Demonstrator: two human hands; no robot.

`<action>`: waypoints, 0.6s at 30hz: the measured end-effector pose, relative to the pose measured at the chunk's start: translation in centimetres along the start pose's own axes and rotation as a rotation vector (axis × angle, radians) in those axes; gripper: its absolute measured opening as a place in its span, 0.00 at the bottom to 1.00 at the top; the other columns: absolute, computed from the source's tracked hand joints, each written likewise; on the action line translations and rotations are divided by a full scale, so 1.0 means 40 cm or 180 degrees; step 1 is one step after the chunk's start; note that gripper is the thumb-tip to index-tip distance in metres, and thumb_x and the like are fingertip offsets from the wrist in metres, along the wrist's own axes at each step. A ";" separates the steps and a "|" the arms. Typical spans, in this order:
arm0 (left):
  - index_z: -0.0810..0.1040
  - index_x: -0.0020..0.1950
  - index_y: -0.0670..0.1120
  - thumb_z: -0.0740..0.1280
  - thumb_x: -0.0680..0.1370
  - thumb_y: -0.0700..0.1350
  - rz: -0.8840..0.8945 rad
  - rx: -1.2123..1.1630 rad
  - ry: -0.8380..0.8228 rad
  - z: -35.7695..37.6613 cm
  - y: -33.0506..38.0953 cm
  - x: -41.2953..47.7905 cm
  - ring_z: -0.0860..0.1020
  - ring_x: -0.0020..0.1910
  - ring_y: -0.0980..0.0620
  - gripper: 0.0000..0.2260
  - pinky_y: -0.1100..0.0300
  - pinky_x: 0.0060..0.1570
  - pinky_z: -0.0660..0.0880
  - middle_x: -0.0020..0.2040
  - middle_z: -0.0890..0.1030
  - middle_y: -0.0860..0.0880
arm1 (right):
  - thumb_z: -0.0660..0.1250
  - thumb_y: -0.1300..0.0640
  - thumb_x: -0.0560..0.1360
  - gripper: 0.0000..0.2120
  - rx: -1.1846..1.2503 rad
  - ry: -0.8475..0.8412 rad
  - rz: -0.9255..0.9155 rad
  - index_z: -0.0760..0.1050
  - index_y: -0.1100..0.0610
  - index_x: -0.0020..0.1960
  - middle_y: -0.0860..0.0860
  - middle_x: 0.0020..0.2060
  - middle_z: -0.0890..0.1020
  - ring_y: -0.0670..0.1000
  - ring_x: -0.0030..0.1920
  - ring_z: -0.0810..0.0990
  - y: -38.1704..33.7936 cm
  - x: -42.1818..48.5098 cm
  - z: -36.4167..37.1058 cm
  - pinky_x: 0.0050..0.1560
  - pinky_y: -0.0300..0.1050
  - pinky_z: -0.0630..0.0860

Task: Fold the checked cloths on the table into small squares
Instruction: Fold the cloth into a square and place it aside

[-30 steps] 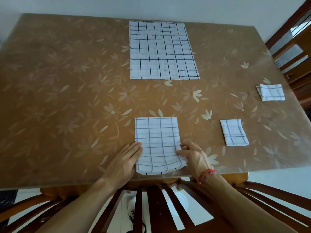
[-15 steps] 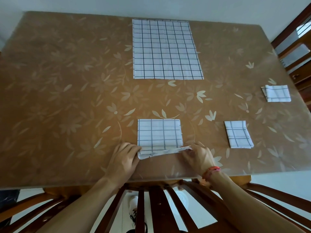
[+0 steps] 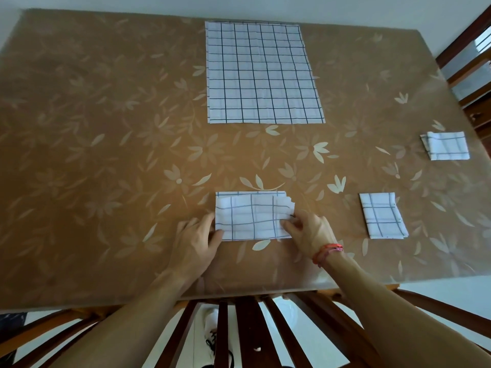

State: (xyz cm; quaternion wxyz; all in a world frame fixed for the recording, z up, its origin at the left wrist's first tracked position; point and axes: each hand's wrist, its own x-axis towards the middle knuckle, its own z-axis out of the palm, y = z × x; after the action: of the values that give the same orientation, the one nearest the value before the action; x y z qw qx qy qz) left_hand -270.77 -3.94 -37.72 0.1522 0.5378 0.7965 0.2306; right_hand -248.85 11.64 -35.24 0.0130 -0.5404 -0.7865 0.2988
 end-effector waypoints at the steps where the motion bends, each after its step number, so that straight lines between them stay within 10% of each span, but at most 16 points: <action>1: 0.74 0.62 0.48 0.56 0.78 0.55 -0.0005 0.0025 0.0003 0.001 -0.002 0.005 0.74 0.41 0.54 0.18 0.57 0.51 0.66 0.35 0.74 0.59 | 0.65 0.49 0.74 0.07 -0.0034 -0.0041 0.0004 0.75 0.52 0.42 0.47 0.35 0.82 0.50 0.38 0.79 -0.003 0.007 0.001 0.40 0.47 0.78; 10: 0.70 0.69 0.42 0.58 0.79 0.53 0.0215 0.0875 0.0081 -0.013 -0.021 0.023 0.74 0.55 0.46 0.22 0.51 0.53 0.72 0.58 0.76 0.47 | 0.63 0.51 0.74 0.06 -0.0038 -0.0247 0.0076 0.70 0.51 0.41 0.47 0.30 0.77 0.52 0.33 0.77 -0.024 0.047 0.001 0.35 0.50 0.77; 18: 0.61 0.77 0.38 0.54 0.81 0.49 0.0877 0.1280 -0.0407 -0.003 -0.047 0.037 0.56 0.78 0.47 0.26 0.47 0.74 0.59 0.78 0.60 0.43 | 0.64 0.46 0.75 0.23 -0.0354 0.0422 -0.0202 0.63 0.49 0.66 0.47 0.51 0.68 0.51 0.44 0.73 -0.047 0.026 0.000 0.41 0.47 0.76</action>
State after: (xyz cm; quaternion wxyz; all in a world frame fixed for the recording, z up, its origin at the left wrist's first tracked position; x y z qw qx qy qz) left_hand -272.87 -3.21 -38.59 0.0593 0.6742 0.7343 0.0515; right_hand -250.87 12.09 -34.63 0.0445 -0.5337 -0.8160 0.2177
